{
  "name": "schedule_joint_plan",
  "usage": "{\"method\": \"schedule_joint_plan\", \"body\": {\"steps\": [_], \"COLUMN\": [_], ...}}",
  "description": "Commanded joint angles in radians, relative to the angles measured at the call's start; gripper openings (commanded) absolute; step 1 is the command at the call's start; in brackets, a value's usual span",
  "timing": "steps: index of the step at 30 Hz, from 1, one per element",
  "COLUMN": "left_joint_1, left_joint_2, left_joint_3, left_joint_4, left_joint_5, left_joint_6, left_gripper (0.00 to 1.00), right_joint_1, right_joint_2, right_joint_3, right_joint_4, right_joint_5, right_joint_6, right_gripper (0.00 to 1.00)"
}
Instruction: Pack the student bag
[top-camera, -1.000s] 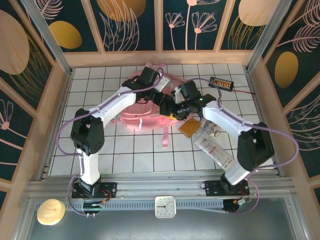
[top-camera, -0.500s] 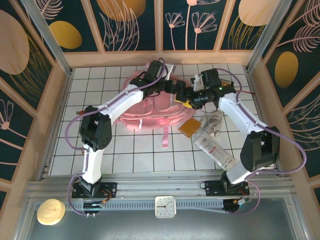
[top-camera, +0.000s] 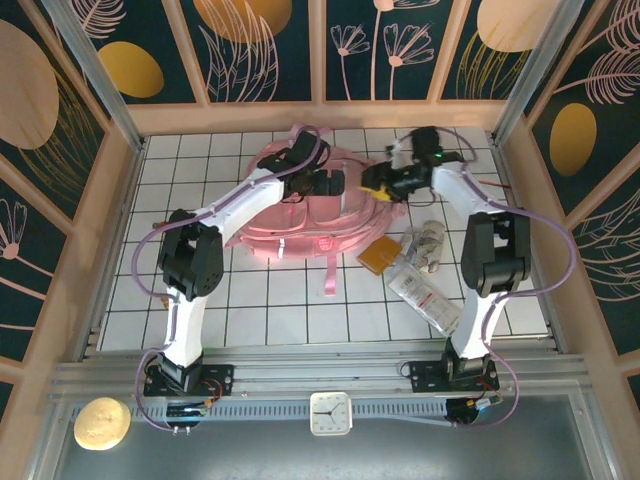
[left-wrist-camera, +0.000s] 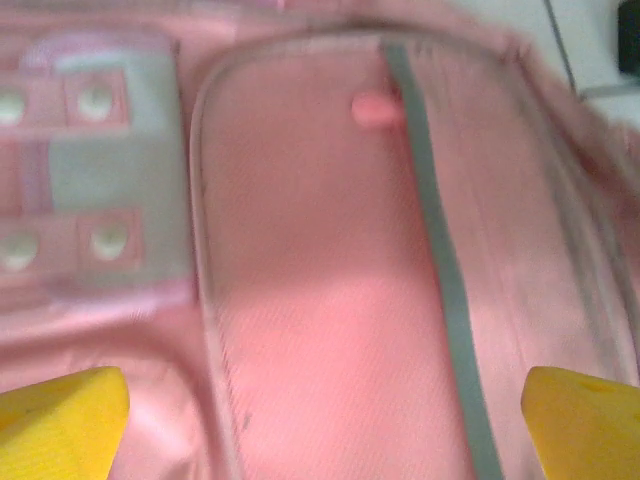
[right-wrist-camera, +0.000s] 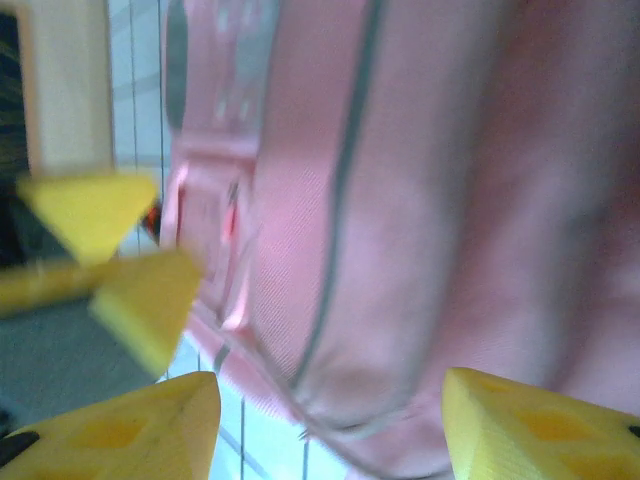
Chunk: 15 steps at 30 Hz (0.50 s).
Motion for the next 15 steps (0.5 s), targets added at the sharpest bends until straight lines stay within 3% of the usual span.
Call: {"method": "schedule_joint_plan", "body": {"steps": [1, 3, 10, 15], "left_joint_1": [-0.004, -0.01, -0.009, -0.01], "left_joint_2": [-0.07, -0.052, 0.03, 0.042], "left_joint_3": [-0.026, 0.01, 0.187, 0.239], "left_joint_4": [-0.067, -0.047, -0.112, -0.196], "left_joint_5": [0.136, 0.172, 0.196, 0.16], "left_joint_6": [0.098, 0.106, 0.118, 0.153], "left_gripper": [0.99, 0.98, 0.97, 0.98], "right_joint_1": [-0.066, -0.053, -0.103, -0.084], "right_joint_2": [-0.053, -0.054, 0.072, 0.191], "right_joint_3": [-0.07, -0.072, 0.124, 0.23], "right_joint_4": [0.199, 0.192, -0.056, -0.088], "right_joint_5": [-0.255, -0.289, 0.14, 0.175], "right_joint_6": [-0.03, -0.04, -0.125, -0.141], "right_gripper": [0.62, 0.62, 0.61, 0.61]}}
